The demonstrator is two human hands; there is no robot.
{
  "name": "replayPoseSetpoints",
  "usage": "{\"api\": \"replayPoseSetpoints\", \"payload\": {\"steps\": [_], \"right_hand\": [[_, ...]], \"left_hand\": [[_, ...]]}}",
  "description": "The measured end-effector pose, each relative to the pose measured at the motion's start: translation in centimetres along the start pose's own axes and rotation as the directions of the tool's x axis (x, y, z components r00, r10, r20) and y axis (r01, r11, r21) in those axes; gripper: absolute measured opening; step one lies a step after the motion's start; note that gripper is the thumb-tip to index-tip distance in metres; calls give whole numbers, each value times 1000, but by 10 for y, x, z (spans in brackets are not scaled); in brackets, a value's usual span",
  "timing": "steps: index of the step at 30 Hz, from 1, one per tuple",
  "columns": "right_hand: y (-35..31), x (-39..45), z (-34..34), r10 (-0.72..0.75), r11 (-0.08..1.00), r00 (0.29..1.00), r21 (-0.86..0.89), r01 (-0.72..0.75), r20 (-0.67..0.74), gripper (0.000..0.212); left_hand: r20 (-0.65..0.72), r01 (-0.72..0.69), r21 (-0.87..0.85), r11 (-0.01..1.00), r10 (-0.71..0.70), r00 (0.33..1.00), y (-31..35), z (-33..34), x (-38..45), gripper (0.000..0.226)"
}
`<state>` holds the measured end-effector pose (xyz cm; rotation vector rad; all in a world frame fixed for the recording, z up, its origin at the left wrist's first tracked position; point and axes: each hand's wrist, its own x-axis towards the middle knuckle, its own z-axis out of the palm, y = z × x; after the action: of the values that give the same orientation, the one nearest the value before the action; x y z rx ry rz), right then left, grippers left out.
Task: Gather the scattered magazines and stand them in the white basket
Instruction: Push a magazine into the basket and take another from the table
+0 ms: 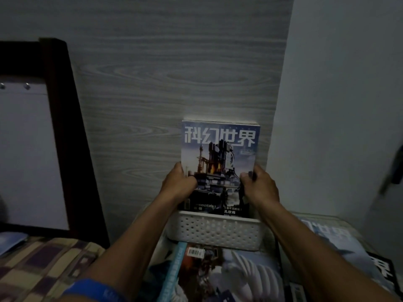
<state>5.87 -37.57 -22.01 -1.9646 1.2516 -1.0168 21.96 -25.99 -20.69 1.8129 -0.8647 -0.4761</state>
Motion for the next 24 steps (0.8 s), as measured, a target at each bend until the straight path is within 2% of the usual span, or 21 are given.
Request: {"api": "replayPoseSetpoints", "payload": {"steps": [5, 7, 10, 13, 15, 16, 17, 18, 20, 22, 24], "right_hand": [[3, 6, 6, 50, 998, 999, -40, -50, 0, 39], [3, 10, 7, 81, 997, 997, -8, -81, -11, 42], [-6, 2, 2, 132, 990, 991, 60, -130, -23, 52], [-18, -14, -19, 167, 977, 980, 154, -150, -107, 68], [-24, -27, -39, 147, 975, 972, 195, -111, -182, 61], [-25, -35, -48, 106, 976, 979, 204, -69, -176, 56], [-27, -46, -56, 51, 980, 988, 196, -22, -146, 52], [-27, -61, -63, 6, 984, 995, 180, 12, -98, 47], [-21, -97, -78, -59, 981, 998, 187, 59, -7, 35], [-12, -137, -94, -102, 977, 988, 196, 78, 118, 25], [-6, -175, -111, -151, 982, 950, 151, 112, 272, 18]], "left_hand": [[3, -20, -76, 997, 21, 1000, -3, 3, 4, 41], [-63, -39, -135, 990, 31, 998, -4, 3, 5, 49], [-244, -53, -160, 986, 13, 970, -3, -3, -11, 66], [-300, -120, 30, 992, 123, 946, -1, -22, -43, 63], [-234, -237, 249, 939, 296, 926, -5, -34, -69, 56], [-191, -295, 295, 909, 359, 914, -10, -40, -85, 50], [-157, -327, 293, 898, 383, 910, -15, -45, -102, 44], [-118, -311, 249, 917, 348, 930, -22, -48, -120, 38], [-46, -186, 154, 970, 196, 980, -36, -49, -148, 34], [-27, -98, 241, 966, 108, 994, -48, -51, -172, 37], [77, -142, 432, 891, 121, 990, -57, -58, -192, 46]]}}
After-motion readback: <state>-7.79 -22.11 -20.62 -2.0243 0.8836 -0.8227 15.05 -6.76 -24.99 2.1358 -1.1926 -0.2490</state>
